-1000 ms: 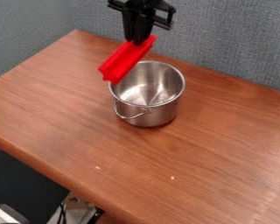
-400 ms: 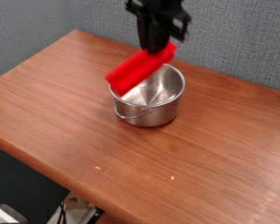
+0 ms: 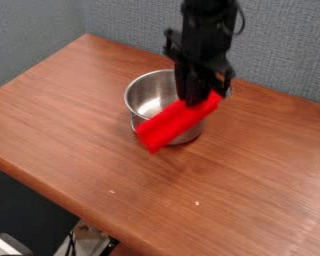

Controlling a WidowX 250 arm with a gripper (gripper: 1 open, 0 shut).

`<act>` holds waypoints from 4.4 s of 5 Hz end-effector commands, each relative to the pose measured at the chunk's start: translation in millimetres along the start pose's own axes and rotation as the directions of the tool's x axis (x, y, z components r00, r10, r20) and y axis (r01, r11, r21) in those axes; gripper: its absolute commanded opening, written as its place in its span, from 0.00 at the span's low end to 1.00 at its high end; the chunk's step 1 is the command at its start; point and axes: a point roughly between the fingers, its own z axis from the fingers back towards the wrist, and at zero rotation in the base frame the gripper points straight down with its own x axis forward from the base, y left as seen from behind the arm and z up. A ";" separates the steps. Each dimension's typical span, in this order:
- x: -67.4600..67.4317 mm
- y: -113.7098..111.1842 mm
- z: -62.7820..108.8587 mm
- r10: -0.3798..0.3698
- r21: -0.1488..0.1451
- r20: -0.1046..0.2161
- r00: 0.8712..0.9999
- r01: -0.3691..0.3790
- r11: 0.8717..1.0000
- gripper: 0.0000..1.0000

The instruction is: Put the red object in the metal pot

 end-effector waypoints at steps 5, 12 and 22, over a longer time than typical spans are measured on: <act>4.0 32.1 -38.6 0.039 -0.039 0.066 0.997 -0.036 0.999 0.00; -18.5 39.0 -51.5 0.293 -0.041 0.014 0.956 -0.292 0.955 1.00; 0.0 35.6 -86.2 0.656 0.006 -0.045 0.754 -0.656 0.754 1.00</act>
